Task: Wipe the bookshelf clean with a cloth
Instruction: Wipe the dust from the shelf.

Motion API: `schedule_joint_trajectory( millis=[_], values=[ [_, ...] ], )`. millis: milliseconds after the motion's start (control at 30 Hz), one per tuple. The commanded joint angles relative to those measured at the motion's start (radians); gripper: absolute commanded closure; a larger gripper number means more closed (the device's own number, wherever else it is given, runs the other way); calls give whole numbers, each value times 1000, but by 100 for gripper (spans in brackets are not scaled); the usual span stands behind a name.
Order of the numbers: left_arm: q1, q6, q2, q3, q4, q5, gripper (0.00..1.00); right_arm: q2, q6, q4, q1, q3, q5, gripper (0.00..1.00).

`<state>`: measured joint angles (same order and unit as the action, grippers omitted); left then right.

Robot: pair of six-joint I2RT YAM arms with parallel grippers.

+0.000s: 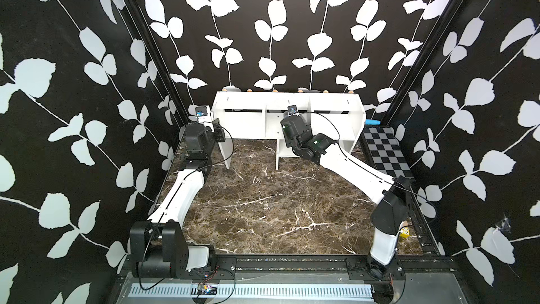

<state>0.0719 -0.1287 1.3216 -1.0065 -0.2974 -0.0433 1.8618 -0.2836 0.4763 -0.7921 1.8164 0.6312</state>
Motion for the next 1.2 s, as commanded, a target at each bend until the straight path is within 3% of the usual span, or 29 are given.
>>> schedule_joint_trajectory(
  millis=[0, 233, 433, 533, 767, 967, 1167],
  values=[
    [39, -129, -25, 12, -22, -103, 100, 15, -27, -10, -4, -9, -97, 100],
    [38, -124, -22, 16, -26, -116, 100, 100, 0, 1, -19, 135, -253, 100],
    [39, -118, -24, 16, -21, -115, 100, 144, -6, 57, -16, 232, -176, 100],
    [39, -120, -22, 13, -20, -116, 100, 126, -3, 64, 0, 215, -68, 100],
    [38, -117, -24, 14, -17, -112, 100, 35, -56, 71, 44, 89, -6, 100],
    [39, -118, -20, 13, -18, -112, 100, -41, -97, 10, 41, -50, -50, 100],
    [38, -120, -19, 14, -20, -115, 100, 11, -50, 14, -8, 16, -75, 100]
  ],
)
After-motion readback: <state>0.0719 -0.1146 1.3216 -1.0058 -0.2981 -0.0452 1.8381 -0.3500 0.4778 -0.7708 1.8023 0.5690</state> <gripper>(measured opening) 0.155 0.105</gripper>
